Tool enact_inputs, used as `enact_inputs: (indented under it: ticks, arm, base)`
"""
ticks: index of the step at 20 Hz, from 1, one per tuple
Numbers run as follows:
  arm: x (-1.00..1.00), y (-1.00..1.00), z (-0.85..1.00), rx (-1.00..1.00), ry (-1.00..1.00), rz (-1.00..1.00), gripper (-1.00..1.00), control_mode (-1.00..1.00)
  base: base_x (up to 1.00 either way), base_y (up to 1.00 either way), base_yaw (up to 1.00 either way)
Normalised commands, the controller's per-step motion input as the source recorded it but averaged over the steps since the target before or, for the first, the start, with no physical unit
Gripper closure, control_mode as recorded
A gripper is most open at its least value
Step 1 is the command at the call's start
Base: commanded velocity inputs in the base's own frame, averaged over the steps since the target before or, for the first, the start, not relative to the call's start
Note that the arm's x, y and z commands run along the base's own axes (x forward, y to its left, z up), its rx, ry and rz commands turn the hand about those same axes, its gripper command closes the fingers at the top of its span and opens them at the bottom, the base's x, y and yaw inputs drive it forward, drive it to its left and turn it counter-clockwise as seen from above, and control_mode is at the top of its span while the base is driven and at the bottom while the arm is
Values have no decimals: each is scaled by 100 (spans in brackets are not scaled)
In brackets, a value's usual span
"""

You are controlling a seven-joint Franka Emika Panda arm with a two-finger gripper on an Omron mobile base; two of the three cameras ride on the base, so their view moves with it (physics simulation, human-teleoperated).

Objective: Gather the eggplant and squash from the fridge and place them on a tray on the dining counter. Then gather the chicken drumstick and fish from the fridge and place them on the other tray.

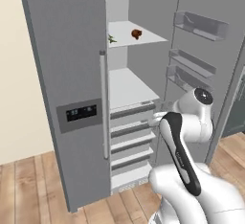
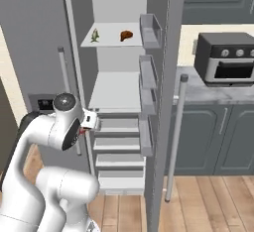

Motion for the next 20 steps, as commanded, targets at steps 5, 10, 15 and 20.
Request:
enact_inputs:
  ticks: [5,10,15,20]
  arm:
    - [0,0,0,0,0,0,100,100]
    - [0,0,0,0,0,0,100,100]
    - [0,0,0,0,0,0,100,100]
    - [0,0,0,0,0,0,100,100]
  base:
    - [-100,8,-32]
    - [-64,20,-83]
    - [-59,9,-84]
    - [-56,1,-83]
